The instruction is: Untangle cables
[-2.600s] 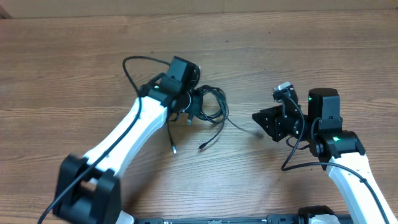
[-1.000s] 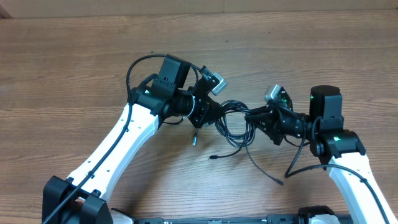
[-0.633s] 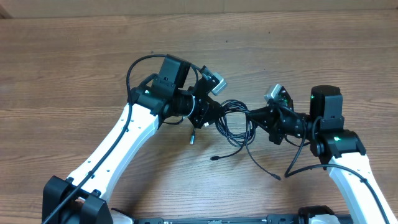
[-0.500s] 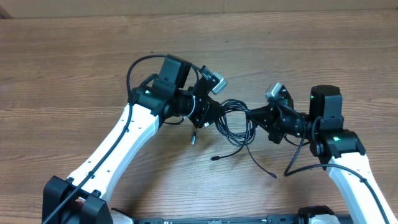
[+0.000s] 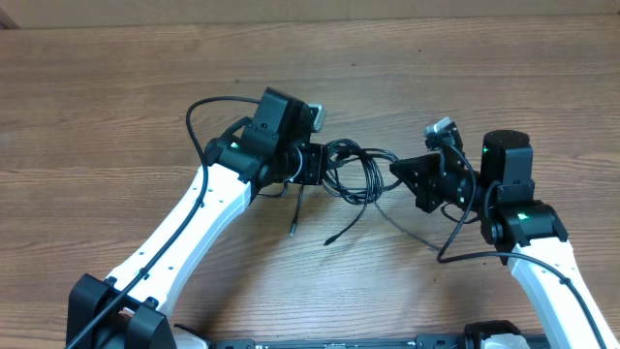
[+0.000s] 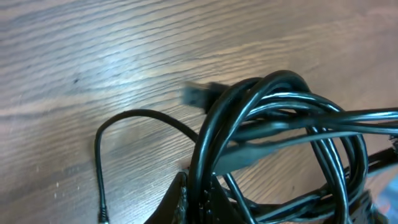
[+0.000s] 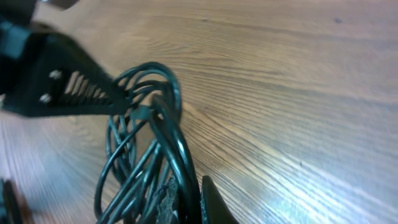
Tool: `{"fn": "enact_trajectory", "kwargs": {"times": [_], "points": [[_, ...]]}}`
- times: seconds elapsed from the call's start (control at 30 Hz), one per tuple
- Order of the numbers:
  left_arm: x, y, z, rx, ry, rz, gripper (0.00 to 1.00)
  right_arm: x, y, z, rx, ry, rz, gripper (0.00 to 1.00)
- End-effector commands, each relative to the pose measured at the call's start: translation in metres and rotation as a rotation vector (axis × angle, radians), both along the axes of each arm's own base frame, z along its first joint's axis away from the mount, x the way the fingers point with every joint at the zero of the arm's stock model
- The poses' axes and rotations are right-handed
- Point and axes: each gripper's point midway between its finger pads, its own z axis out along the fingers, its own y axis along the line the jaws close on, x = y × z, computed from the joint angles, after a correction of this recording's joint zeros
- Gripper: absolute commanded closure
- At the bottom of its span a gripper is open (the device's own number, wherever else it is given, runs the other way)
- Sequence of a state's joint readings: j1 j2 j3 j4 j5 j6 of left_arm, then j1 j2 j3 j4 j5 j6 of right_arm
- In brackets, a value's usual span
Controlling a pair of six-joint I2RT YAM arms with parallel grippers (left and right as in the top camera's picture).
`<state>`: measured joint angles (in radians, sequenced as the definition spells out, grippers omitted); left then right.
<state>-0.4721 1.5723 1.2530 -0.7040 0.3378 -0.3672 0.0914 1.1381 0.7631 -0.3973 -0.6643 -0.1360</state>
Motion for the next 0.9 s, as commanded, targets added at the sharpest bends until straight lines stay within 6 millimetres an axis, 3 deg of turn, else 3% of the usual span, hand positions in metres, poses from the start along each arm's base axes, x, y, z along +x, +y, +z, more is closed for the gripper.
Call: {"fn": "enact_trajectory", "kwargs": {"times": [0.0,0.2,0.53,0.57,0.67,0.73,0.87], "points": [[0.019,0.028,0.007,0.074,-0.025,0.211,0.96,0.021,-0.029,-0.002,-0.003,0.089,-0.270,0.96],[0.020,0.043,0.002,0.111,0.013,0.342,0.96,0.026,-0.044,-0.008,0.082,0.223,-0.477,0.96],[0.020,0.045,0.002,0.108,0.020,0.373,0.96,0.025,-0.047,-0.012,0.137,0.299,-0.559,0.95],[0.021,0.045,0.002,0.108,0.019,0.373,0.96,0.025,-0.047,-0.013,0.136,0.300,-0.559,0.91],[0.021,0.044,0.002,0.111,0.009,0.353,0.96,0.024,-0.047,-0.013,0.135,0.302,-0.559,0.59],[0.021,0.043,0.003,0.117,-0.004,0.323,0.96,0.024,-0.047,-0.014,0.133,0.307,-0.559,0.43],[0.019,0.025,0.009,0.068,-0.041,0.176,0.96,0.022,-0.048,-0.016,0.128,0.315,-0.558,0.29]]}}
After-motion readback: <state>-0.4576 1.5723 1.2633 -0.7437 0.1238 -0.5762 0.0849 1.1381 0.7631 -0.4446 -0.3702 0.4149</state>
